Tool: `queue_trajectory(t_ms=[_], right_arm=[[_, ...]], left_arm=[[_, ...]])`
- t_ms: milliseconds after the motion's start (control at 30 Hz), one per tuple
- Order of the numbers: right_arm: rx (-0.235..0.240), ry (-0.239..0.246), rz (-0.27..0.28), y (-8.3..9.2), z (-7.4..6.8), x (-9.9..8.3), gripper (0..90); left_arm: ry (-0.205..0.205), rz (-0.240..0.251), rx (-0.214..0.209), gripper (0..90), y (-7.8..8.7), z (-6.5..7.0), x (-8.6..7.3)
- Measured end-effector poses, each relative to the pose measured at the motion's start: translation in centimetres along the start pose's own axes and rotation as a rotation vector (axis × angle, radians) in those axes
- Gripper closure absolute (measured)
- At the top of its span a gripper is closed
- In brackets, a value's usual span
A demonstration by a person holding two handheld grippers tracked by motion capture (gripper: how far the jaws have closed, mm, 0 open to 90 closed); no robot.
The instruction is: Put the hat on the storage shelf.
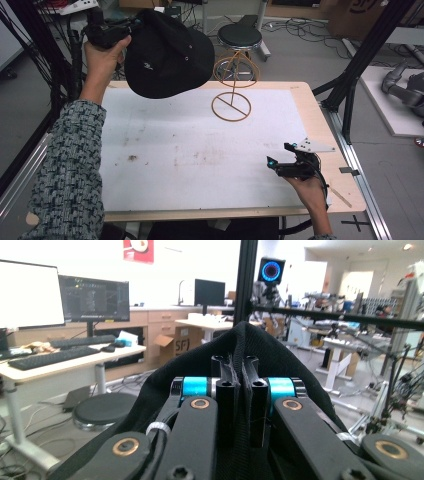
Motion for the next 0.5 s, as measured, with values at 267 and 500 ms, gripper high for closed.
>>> queue_trajectory(t_ms=[267,500], right_arm=[[-0.005,-0.001,0.013,0.2,0.1,0.0,11.6],[-0.004,0.004,0.017,0.3,0.1,0.0,11.6]], left_arm=[[0.003,0.018,-0.015,86.8,-0.8,0.4,0.3],[0.002,0.016,-0.038,86.7,-2.3,1.4,0.5]])
Point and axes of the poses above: each handheld gripper's, and its own axes: y roughly backward along the jaws, x roughly out of its top, z roughly to its right, the point moved 9 cm from there along -y, roughly forward along the jaws, and after that the axes turned 5 degrees about x, right-handed, at the moved point
